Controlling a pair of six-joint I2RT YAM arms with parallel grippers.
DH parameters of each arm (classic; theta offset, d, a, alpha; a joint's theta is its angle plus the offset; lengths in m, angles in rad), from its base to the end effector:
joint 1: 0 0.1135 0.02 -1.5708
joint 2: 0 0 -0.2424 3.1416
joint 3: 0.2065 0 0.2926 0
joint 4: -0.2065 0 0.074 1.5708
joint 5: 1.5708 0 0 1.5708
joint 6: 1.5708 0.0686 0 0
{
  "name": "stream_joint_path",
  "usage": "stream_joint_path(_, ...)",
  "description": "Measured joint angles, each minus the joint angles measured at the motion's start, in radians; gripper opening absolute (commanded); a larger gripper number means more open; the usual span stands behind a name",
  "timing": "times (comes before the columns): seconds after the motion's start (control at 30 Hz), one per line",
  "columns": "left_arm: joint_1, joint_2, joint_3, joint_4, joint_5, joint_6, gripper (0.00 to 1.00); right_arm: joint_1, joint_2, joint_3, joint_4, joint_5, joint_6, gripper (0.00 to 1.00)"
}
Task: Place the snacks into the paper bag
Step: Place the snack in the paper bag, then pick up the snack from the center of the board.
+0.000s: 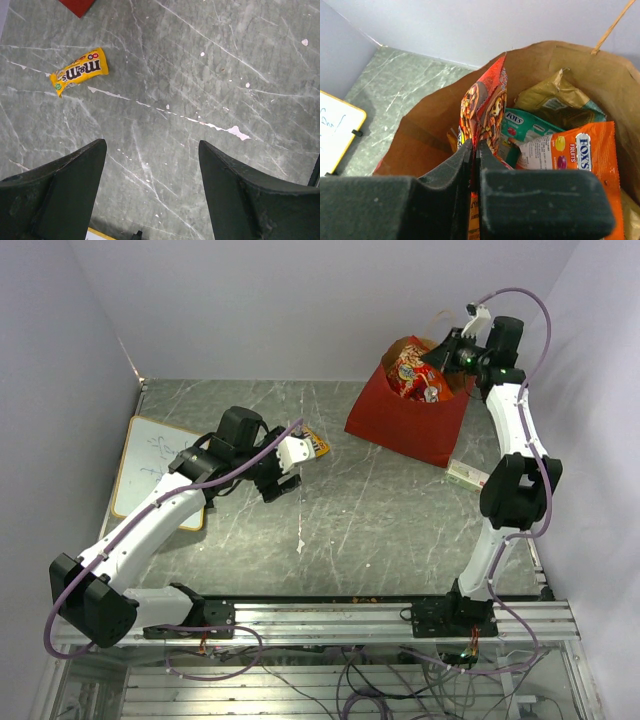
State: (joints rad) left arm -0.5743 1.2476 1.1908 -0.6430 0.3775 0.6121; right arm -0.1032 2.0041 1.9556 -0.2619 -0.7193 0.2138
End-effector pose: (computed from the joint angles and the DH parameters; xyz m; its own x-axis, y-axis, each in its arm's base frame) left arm 0.2698 -0.2047 0.2983 -0.0164 0.6468 -0.7625 0.9178 0.3123 0.2452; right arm 0.5322 -0.0097 0.3412 -0.4129 0.2032 -0.8878 -0.4696 0.7877 0.3987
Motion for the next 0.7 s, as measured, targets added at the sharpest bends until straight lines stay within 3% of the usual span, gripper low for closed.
stream_joint_path(0.17,0.0,-0.002,-0.013,0.003,0.0,0.0,0.85,0.002,0.025,0.017,-0.05,0.013,-0.011,0.31)
stream_joint_path(0.43,0.0,-0.017,-0.035,0.022,-0.004,-0.001,0.86,0.002,0.045,0.035,-0.129,0.054,-0.096,0.56)
stream_joint_path(0.7,0.0,-0.027,-0.042,0.051,-0.052,-0.024,0.87,0.002,-0.013,0.011,-0.142,0.122,-0.185,0.7)
